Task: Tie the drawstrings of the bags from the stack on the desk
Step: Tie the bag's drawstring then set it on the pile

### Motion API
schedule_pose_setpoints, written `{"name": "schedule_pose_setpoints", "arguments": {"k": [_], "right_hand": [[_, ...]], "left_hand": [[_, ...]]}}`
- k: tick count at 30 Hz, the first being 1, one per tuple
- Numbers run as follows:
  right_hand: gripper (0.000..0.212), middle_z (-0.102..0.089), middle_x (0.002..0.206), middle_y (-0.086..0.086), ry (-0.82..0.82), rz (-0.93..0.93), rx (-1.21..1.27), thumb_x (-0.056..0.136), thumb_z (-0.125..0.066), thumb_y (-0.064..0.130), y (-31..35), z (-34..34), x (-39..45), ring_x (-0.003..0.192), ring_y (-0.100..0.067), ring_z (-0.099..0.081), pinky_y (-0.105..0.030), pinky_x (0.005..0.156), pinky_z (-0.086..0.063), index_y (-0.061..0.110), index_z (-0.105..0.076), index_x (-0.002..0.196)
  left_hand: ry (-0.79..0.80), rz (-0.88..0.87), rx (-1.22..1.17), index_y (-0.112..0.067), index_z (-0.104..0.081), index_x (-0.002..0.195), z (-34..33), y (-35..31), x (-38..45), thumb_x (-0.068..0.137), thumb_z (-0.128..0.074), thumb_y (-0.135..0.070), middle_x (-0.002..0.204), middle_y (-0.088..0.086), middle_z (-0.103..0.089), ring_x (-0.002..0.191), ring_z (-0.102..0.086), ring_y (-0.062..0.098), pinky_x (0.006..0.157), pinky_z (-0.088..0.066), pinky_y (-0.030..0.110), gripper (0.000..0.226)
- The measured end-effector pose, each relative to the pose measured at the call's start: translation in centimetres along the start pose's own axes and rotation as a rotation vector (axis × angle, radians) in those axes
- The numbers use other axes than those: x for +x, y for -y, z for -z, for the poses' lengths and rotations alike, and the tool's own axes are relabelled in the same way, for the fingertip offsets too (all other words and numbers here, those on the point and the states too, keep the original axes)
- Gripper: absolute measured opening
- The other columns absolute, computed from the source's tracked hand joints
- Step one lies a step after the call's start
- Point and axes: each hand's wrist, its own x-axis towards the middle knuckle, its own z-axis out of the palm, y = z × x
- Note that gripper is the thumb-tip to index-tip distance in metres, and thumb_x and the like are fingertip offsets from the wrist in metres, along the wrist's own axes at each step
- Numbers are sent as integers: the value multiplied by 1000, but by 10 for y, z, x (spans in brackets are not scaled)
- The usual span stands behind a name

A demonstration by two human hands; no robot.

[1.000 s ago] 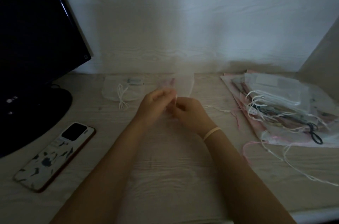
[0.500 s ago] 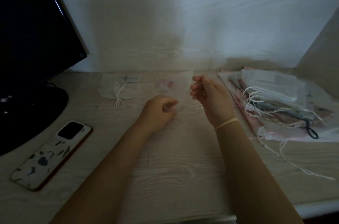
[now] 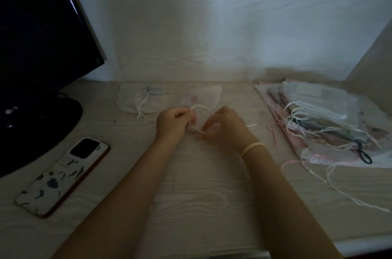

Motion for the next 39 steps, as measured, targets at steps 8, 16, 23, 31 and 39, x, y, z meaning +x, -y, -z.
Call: {"name": "schedule_pose_setpoints", "arguments": {"k": [8,16,23,31,39], "right_hand": [[15,-58,96,-1,-124,67,140,75,-73,39,-4,-12,6,97,-21,-55,-39,86,-45,24,-73,73],[38,-49,66,3,-305,37,791,85,-68,28,9,24,-8,64,-7,-49,-18,64,-40,12,-53,55],[32,-49,69,-9,-315,-71,886,90,-62,34,12,23,-9,66,-14,-43,-29,65,-36,11,-64,68],[22,-65,102,1,-395,-70,864,94,-55,28,7,20,-3,92,-9,-59,-22,80,-49,19,-65,111],[19,-64,82,-3,-145,169,494,78,-71,12,6,10,-3,72,-16,-62,-25,67,-52,14,-64,95]], "left_hand": [[106,100,-182,-17,-73,88,2,-15,-9,94,-60,-18,74,-5,-71,63,-61,0,53,-42,11,14],[346,-177,316,-23,-76,83,-2,-10,-13,88,-66,-21,78,-10,-72,69,-61,-1,69,-45,19,11],[503,-242,405,-19,-77,80,-5,-18,-21,89,-67,-26,58,-17,-59,54,-51,-8,54,-33,9,15],[398,-95,253,-18,-77,82,-4,-20,-21,95,-58,-28,64,-6,-65,57,-56,-2,62,-42,12,25],[227,-84,201,-19,-77,77,2,-21,-15,93,-58,-32,76,-8,-73,76,-65,5,78,-48,29,27]]}}
